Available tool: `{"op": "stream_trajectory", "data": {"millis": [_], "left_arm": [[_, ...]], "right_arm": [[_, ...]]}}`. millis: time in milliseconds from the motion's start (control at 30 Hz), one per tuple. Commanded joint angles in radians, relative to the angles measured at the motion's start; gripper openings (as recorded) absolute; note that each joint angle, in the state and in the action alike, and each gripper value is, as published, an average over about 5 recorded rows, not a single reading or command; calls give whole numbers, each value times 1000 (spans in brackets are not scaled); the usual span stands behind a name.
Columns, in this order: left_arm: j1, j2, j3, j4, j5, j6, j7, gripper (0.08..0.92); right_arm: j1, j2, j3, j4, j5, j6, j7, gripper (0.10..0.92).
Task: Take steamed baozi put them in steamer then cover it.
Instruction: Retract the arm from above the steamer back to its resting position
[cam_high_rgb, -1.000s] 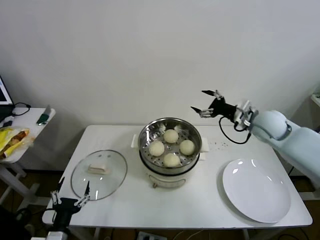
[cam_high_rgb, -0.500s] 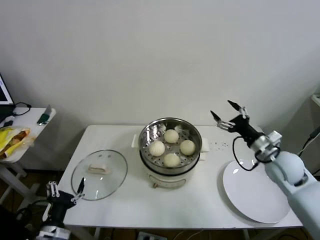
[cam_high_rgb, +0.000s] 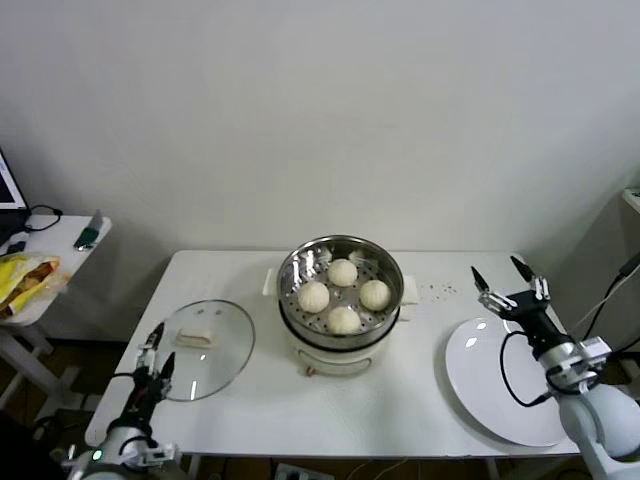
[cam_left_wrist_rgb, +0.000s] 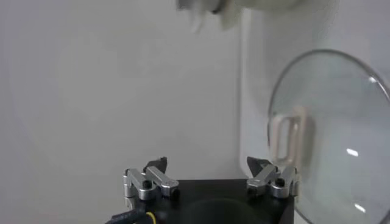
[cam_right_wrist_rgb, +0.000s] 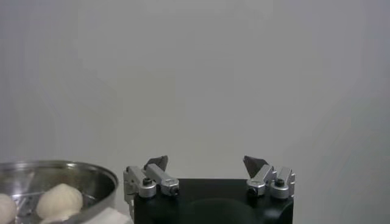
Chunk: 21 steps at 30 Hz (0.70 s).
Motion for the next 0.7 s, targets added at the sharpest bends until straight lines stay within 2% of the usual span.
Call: {"op": "stream_trajectory", "data": {"millis": [33, 300, 700], "left_arm": [[-172, -1, 106, 275, 309, -15, -5, 823], [-274, -37, 87, 397, 301, -33, -42, 823], [-355, -62, 99, 442, 270, -21, -81, 823]], "right_arm": [[-121, 85, 105, 12, -34, 3, -17, 823], [-133, 94, 97, 14, -63, 3, -29, 823], [-138, 91, 111, -2, -100, 11, -41, 823]]}}
